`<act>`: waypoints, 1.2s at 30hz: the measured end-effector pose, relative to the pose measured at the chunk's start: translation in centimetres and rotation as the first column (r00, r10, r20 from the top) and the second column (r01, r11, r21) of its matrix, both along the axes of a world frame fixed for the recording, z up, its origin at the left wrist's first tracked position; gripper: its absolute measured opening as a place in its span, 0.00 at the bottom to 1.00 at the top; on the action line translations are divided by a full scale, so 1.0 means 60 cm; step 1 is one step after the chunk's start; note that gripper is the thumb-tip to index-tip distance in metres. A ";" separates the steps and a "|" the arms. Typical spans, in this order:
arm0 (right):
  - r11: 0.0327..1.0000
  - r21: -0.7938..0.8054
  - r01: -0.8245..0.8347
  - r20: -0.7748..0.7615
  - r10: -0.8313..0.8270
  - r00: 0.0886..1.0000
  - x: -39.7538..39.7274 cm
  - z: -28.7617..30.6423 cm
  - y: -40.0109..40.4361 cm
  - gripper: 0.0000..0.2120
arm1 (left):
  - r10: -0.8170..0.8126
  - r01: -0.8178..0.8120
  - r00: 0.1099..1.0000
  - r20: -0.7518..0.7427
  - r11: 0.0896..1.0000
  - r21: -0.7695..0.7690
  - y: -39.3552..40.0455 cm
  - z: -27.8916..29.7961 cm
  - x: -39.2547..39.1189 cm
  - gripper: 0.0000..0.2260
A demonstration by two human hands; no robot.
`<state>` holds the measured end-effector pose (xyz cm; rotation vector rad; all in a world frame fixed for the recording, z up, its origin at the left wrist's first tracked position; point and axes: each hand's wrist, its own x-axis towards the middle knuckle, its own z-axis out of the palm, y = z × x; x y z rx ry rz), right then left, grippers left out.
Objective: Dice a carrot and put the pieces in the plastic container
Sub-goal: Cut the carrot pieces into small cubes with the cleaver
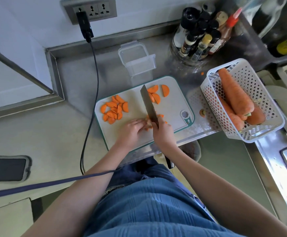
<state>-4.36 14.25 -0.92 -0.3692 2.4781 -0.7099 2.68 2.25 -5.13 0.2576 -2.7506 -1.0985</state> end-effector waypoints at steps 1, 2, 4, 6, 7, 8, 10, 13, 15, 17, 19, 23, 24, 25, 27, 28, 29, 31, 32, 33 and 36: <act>0.997 -0.069 0.032 0.015 -0.031 0.999 -0.004 0.006 0.009 0.06 | 0.063 -0.064 0.998 0.025 0.997 0.051 -0.001 0.002 0.001 0.15; 0.987 -0.144 0.074 0.051 -0.067 0.996 -0.007 0.010 0.018 0.05 | 0.130 -0.134 0.990 0.050 0.986 0.095 -0.003 0.003 0.003 0.17; 0.948 -0.265 0.177 0.169 -0.135 0.976 -0.010 0.012 0.033 0.06 | 0.241 -0.255 0.966 0.097 0.951 0.177 -0.008 0.008 0.009 0.20; 0.933 -0.294 0.208 0.250 -0.135 0.959 -0.010 0.005 0.039 0.07 | 0.269 -0.276 0.961 0.064 0.948 0.160 -0.011 0.015 0.016 0.18; 0.941 -0.282 0.187 0.255 -0.114 0.960 -0.007 0.002 0.041 0.06 | 0.252 -0.254 0.967 0.034 0.962 0.104 -0.010 0.019 0.021 0.17; 0.949 -0.275 0.153 0.250 -0.083 0.965 -0.003 -0.001 0.041 0.03 | 0.238 -0.239 0.971 0.017 0.970 0.048 -0.010 0.021 0.025 0.16; 0.965 -0.252 0.075 0.235 -0.014 0.972 0.006 -0.007 0.039 0.05 | 0.252 -0.252 0.967 0.025 0.968 -0.011 -0.009 0.026 0.035 0.15; 0.983 -0.179 -0.038 0.226 0.079 0.971 0.020 -0.010 0.039 0.05 | 0.276 -0.273 0.959 0.069 0.960 -0.059 -0.012 0.023 0.058 0.13; 0.989 -0.139 -0.047 0.240 0.079 0.967 0.021 -0.013 0.047 0.07 | 0.233 -0.225 0.968 0.096 0.971 -0.085 -0.014 0.017 0.071 0.14; 0.994 -0.101 -0.030 0.237 0.053 0.970 0.015 -0.015 0.061 0.08 | 0.184 -0.172 0.977 0.108 0.979 -0.107 -0.011 0.012 0.079 0.15; 0.997 -0.076 -0.019 0.198 0.034 0.980 0.003 -0.017 0.076 0.08 | 0.165 -0.152 0.980 0.107 0.981 -0.120 -0.009 0.010 0.082 0.15; 0.999 -0.029 -0.023 0.139 0.027 0.990 -0.028 -0.015 0.102 0.07 | 0.167 -0.152 0.979 0.116 0.981 -0.123 -0.011 0.013 0.078 0.13; 0.999 -0.020 -0.029 0.130 0.031 0.991 -0.035 -0.014 0.107 0.07 | 0.164 -0.149 0.979 0.118 0.981 -0.127 -0.012 0.014 0.076 0.13; 0.999 -0.013 -0.033 0.121 0.034 0.992 -0.041 -0.014 0.111 0.07 | 0.162 -0.146 0.980 0.119 0.980 -0.132 -0.013 0.015 0.074 0.13; 0.999 -0.005 -0.047 0.099 0.047 0.994 -0.051 -0.013 0.117 0.07 | 0.157 -0.140 0.980 0.124 0.980 -0.138 -0.014 0.016 0.071 0.12; 0.998 0.000 -0.060 0.085 0.060 0.995 -0.055 -0.013 0.119 0.07 | 0.153 -0.136 0.980 0.125 0.981 -0.140 -0.014 0.018 0.069 0.12; 0.997 0.009 -0.077 0.069 0.076 0.995 -0.059 -0.012 0.120 0.06 | 0.150 -0.132 0.981 0.126 0.981 -0.141 -0.013 0.021 0.067 0.12; 0.990 0.047 -0.130 0.032 0.128 0.991 -0.067 -0.008 0.121 0.06 | 0.140 -0.122 0.983 0.118 0.982 -0.145 -0.010 0.025 0.063 0.12; 0.982 0.083 -0.168 0.008 0.168 0.986 -0.070 -0.005 0.120 0.06 | 0.133 -0.115 0.985 0.114 0.982 -0.147 -0.009 0.027 0.061 0.12; 0.967 0.137 -0.214 -0.021 0.219 0.976 -0.072 -0.003 0.121 0.06 | 0.125 -0.108 0.986 0.109 0.983 -0.148 -0.008 0.028 0.059 0.12; 0.851 0.378 -0.366 -0.130 0.440 0.889 -0.073 0.010 0.126 0.06 | 0.101 -0.087 0.992 0.080 0.984 -0.156 -0.011 0.031 0.053 0.12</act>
